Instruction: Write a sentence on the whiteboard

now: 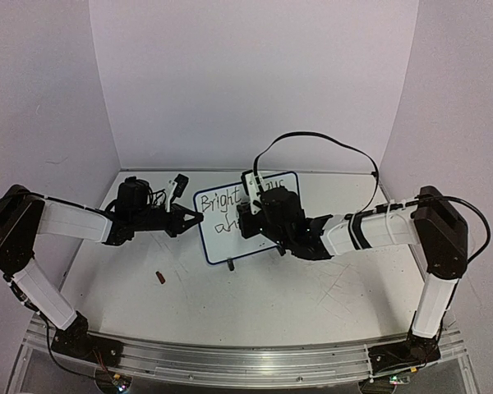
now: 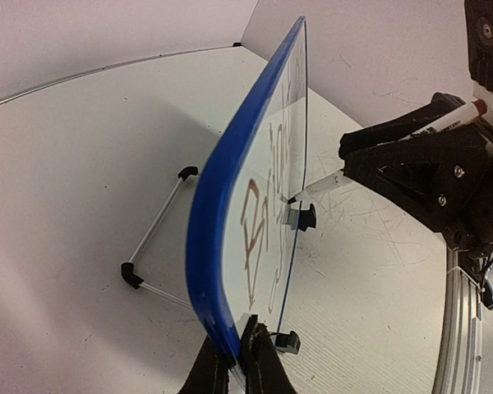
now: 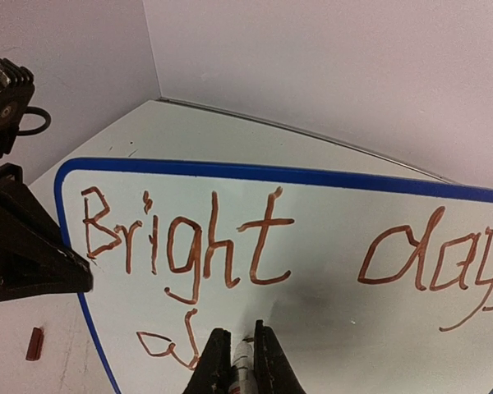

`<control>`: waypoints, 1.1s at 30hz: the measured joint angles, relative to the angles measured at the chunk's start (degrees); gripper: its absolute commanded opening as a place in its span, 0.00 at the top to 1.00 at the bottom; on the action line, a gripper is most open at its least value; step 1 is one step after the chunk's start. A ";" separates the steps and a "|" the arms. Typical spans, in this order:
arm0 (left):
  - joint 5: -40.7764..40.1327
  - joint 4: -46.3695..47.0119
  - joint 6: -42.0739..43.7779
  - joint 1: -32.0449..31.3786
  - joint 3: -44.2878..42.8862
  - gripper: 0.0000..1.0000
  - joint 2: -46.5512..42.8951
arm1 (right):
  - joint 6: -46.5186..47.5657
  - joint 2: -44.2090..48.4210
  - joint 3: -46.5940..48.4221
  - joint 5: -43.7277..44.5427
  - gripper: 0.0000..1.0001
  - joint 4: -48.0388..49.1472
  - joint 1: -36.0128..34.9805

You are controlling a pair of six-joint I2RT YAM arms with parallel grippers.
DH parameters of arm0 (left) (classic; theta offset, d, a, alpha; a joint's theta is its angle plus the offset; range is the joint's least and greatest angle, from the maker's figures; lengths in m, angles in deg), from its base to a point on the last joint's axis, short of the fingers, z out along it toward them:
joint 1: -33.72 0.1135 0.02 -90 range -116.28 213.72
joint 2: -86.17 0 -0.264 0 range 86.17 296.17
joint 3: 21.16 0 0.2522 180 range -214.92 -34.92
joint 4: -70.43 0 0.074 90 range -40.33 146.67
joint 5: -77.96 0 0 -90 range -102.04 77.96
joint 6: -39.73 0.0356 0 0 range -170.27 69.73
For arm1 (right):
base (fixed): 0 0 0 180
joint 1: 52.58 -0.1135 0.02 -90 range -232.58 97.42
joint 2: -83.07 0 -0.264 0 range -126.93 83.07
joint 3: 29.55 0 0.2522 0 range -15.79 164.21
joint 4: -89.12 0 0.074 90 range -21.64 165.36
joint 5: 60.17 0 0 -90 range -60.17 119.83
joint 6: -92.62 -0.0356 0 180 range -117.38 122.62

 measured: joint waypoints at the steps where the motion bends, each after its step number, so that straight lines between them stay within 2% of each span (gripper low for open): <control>1: -0.01 0.00 0.00 0.00 0.00 1.00 0.00 | -0.12 -0.01 -0.01 -0.13 1.00 -0.05 0.00; 33: -0.06 0.00 0.02 -0.02 0.00 1.00 0.00 | -2.76 -0.01 -1.95 1.95 1.00 -3.15 -0.38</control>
